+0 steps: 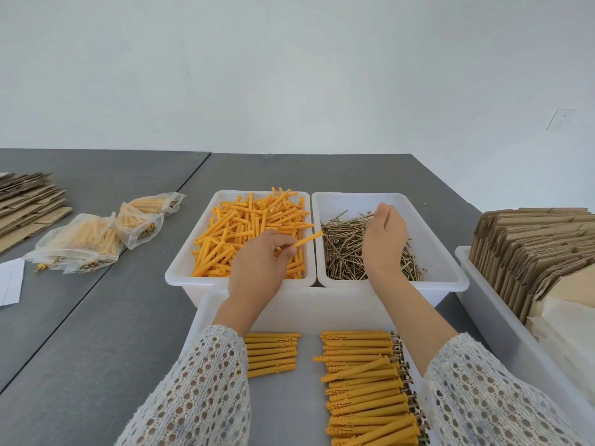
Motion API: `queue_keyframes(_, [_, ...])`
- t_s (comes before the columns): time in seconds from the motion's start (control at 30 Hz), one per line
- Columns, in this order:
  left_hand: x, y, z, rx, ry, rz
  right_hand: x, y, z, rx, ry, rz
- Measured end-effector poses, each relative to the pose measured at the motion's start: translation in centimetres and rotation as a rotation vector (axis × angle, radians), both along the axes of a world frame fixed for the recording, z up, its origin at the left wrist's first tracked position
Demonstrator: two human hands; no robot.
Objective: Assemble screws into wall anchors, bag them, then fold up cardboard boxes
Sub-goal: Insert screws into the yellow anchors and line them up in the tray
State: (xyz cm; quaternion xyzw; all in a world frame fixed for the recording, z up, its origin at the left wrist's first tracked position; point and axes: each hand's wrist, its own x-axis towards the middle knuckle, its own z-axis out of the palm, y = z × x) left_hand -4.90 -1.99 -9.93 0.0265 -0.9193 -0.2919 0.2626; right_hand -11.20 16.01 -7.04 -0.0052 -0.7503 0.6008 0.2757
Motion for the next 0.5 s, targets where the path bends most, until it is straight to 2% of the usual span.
queue_keyframes(0.2, [0.0, 0.0, 0.0, -0.022, 0.008, -0.004, 0.0, -0.3, -0.4, 0.083, -0.003, -0.010])
queue_keyframes(0.5, [0.0, 0.1, 0.1, -0.013, -0.001, -0.013, 0.6, -2.5, -1.0, 0.292, 0.008, 0.204])
